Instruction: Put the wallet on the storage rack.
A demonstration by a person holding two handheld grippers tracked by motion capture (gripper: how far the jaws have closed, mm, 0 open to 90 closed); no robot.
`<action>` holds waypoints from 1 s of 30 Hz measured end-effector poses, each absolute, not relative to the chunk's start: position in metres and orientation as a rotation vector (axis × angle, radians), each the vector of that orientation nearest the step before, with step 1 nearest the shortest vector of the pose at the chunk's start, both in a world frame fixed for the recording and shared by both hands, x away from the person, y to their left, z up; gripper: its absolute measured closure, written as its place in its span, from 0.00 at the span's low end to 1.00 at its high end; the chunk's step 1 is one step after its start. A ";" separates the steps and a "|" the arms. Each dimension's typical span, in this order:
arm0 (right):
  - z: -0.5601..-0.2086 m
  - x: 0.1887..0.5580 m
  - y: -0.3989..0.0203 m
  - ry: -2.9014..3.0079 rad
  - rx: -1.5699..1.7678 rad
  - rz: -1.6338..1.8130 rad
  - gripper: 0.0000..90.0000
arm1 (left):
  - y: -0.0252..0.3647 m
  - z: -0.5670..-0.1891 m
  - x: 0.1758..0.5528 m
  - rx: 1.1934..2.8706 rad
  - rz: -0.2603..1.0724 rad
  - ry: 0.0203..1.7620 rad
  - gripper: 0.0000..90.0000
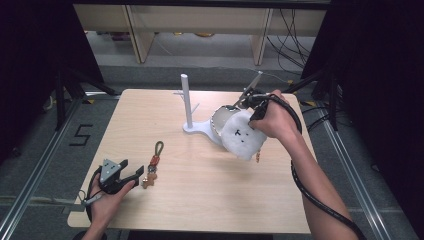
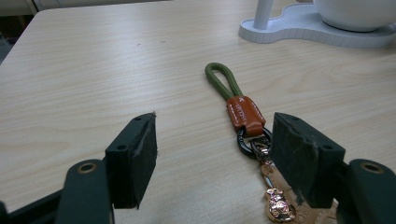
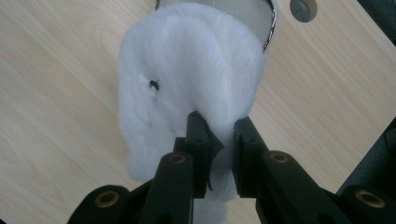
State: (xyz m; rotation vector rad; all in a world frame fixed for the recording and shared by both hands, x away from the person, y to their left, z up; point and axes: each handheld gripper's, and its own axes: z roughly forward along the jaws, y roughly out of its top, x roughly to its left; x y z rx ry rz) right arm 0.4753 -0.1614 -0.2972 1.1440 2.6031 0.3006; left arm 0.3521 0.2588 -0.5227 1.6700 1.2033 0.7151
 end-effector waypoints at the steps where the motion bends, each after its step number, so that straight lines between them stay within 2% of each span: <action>1: -0.297 0.477 -0.161 2.605 1.136 0.303 0.89 | 0.259 -0.523 0.352 1.669 0.715 1.206 0.35; 30: -0.292 0.508 -0.141 2.610 1.076 0.250 0.89 | 0.259 -0.523 0.352 1.660 0.711 1.208 0.35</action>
